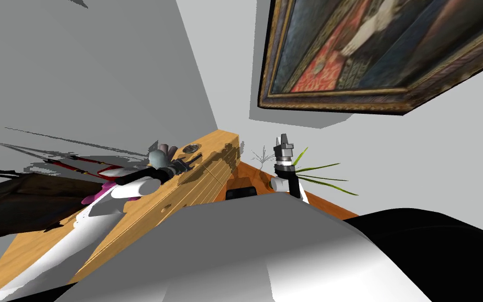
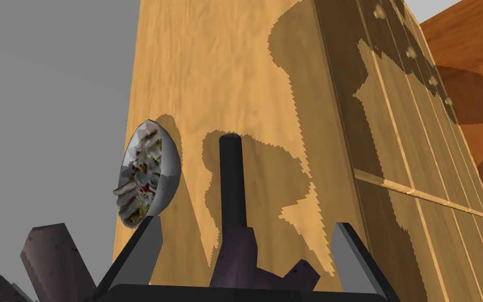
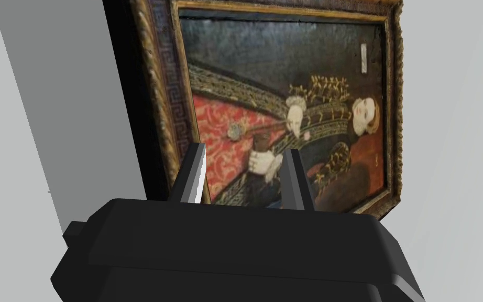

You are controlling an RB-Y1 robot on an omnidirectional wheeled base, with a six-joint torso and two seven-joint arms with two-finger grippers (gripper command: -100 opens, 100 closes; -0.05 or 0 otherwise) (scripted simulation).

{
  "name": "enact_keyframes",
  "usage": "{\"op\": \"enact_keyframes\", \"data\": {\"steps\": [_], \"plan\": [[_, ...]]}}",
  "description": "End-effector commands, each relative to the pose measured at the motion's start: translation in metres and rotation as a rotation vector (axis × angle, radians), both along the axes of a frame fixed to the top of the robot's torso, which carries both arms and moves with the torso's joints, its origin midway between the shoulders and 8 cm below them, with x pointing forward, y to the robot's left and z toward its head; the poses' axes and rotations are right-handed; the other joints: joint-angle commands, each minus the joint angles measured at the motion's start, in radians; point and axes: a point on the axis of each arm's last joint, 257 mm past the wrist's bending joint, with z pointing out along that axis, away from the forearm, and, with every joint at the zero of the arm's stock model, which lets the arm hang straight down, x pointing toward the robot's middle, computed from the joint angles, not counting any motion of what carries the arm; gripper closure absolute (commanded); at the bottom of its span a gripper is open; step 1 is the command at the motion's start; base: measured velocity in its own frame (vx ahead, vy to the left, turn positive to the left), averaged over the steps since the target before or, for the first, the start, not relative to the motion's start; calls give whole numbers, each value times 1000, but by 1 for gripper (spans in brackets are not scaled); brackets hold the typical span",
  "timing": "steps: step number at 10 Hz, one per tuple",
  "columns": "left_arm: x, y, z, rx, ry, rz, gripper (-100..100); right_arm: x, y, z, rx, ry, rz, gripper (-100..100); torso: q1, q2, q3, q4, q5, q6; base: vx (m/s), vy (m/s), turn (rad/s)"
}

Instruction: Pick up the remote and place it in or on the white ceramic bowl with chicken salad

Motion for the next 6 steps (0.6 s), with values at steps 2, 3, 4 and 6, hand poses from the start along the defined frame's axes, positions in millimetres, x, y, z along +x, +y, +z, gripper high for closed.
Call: {"op": "enact_keyframes", "data": {"steps": [2, 3, 4, 6], "plan": [[-10, 10, -13, -21, 90, 19, -100, 0, 0, 0, 0, 0, 0, 0, 0, -1, -1, 0, 0, 0, 88, -24, -12], [-12, 10, -15, -21, 101, 19, -100, 0, 0, 0, 0, 0, 0, 0, 0, -1, 0, 0, 0, 0, 33, -10, 1], [-16, 19, -18, -38, 148, 38, -100, 0, 0, 0, 0, 0, 0, 0, 1, 2, 1, 0, 0, 0, 65, -15, -20], [-25, 27, -25, -53, 214, 59, -100, 0, 0, 0, 0, 0, 0, 0, 1, 0, 0, 0, 0, 0, 95, -8, -13]]}}
